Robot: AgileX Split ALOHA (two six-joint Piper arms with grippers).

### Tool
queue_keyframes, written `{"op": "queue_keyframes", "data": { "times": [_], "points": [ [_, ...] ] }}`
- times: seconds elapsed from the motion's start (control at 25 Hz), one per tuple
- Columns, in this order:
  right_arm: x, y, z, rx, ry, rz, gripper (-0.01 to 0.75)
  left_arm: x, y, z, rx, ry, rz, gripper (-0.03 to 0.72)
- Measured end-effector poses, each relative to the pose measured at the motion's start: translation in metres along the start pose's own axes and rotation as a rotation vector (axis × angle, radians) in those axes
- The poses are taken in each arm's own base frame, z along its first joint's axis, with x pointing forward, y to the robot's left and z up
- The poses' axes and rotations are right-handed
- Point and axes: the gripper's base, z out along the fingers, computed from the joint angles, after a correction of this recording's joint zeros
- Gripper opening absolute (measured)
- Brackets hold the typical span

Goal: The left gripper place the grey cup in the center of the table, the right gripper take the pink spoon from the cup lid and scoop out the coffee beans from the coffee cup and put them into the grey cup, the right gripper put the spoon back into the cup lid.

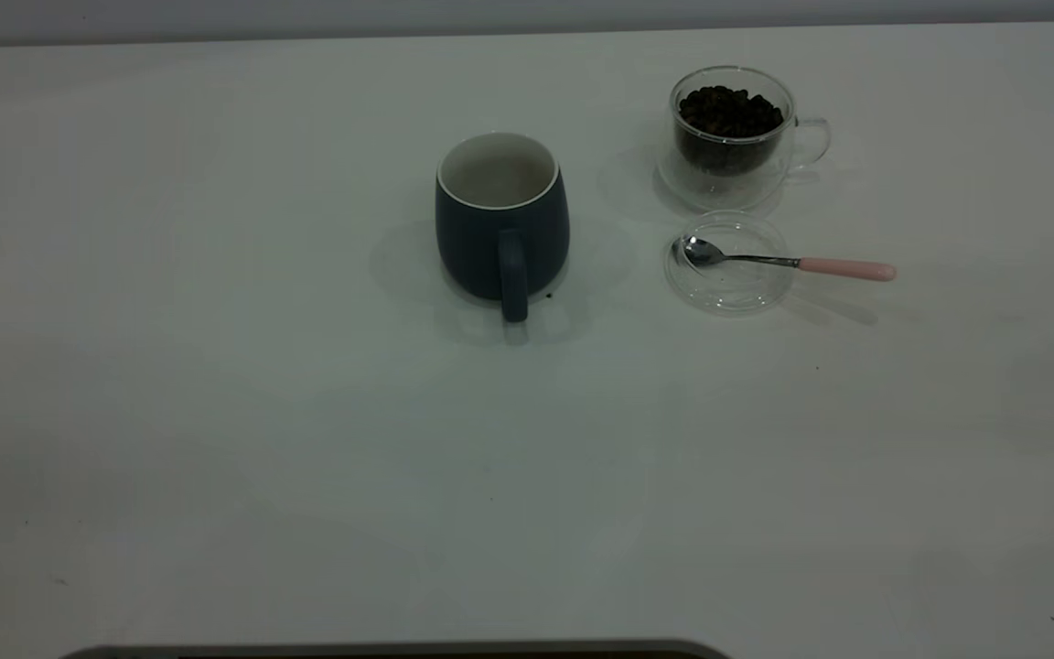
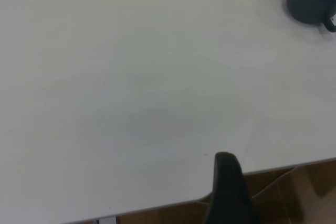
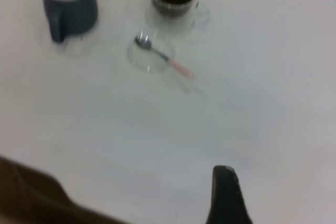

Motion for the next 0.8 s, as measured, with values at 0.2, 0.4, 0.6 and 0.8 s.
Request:
{"op": "queue_keyframes", "data": {
  "times": [0.2, 0.4, 0.6, 0.8],
  "points": [
    [0.017, 0.002, 0.003, 0.033, -0.033, 0.066, 0.546, 0.0, 0.0, 0.0, 0.0, 0.0, 0.0, 0.565],
    [0.022, 0.0, 0.003, 0.058, -0.016, 0.102, 0.546, 0.0, 0.0, 0.0, 0.0, 0.0, 0.0, 0.565],
    [0.025, 0.001, 0.003, 0.054, 0.022, 0.124, 0.546, 0.0, 0.0, 0.0, 0.0, 0.0, 0.0, 0.565],
    [0.026, 0.001, 0.003, 0.052, 0.027, 0.127, 0.546, 0.0, 0.0, 0.0, 0.0, 0.0, 0.0, 0.565]
  ]
}}
